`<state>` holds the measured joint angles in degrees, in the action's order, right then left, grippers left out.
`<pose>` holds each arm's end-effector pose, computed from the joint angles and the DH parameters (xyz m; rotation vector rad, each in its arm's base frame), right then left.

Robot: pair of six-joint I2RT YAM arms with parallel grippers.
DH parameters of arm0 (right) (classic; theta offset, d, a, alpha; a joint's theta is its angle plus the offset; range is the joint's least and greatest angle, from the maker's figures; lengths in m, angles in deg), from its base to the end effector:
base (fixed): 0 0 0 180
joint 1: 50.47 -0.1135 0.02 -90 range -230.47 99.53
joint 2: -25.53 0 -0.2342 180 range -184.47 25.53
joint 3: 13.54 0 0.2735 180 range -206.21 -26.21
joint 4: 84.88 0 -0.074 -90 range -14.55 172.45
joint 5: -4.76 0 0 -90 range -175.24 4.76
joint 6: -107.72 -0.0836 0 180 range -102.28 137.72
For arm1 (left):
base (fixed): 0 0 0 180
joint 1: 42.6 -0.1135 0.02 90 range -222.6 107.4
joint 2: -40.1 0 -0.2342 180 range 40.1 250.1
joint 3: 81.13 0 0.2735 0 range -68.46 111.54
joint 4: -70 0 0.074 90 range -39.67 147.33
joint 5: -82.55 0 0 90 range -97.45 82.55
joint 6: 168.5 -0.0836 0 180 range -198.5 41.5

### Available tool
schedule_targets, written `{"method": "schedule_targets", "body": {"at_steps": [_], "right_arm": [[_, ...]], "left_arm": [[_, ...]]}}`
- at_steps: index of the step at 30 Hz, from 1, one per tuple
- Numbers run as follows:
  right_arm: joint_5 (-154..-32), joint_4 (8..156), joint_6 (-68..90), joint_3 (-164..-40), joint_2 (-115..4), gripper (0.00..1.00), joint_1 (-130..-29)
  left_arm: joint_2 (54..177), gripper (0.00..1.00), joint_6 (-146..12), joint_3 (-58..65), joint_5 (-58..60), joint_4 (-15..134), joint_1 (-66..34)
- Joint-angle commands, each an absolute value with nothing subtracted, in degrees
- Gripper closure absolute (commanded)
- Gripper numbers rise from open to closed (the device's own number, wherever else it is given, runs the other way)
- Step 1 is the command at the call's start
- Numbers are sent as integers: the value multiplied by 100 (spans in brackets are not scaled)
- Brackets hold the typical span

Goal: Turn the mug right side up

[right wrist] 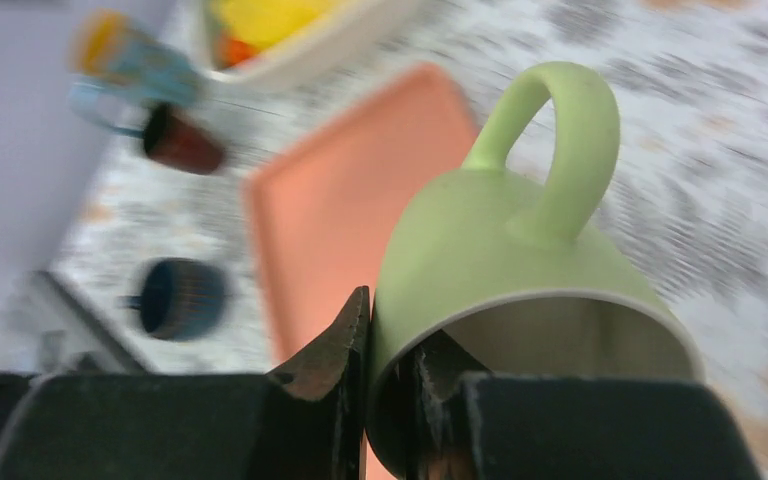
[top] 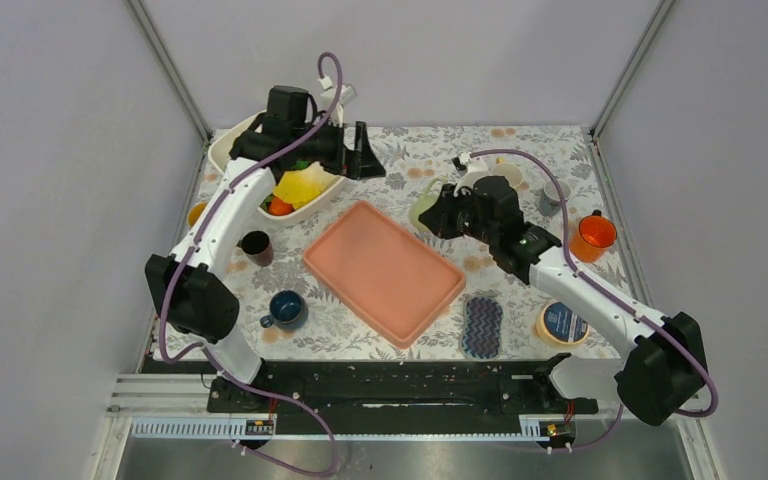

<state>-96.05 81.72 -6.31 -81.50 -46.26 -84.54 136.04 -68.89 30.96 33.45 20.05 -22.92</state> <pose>0.2967 0.2196 0.2715 -0.3070 1.9364 0.8616 0.3779 -0.1933 0.3462 0.6128 2.0962 -1.0619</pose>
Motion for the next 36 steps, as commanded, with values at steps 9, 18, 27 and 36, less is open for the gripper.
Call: {"method": "schedule_targets", "body": {"at_steps": [9, 18, 27, 36], "right_arm": [[-7376, 5169, 1438, -9602, -6356, 100, -6296], [-7677, 4886, 1412, -10150, -7529, 100, -5711], [-7637, 4448, 1510, -10372, -7190, 24, -5674], [-7724, 5635, 1866, -8941, -4803, 1, -5804]], "left_arm": [[12112, 1, -9165, 1260, 1043, 1958, -2940], [11386, 1, -9304, -346, 1024, 2751, -3360], [11054, 1, -9229, -931, 1072, 3094, -3445], [10030, 1, -8418, -2154, 191, 5194, -3648]]}}
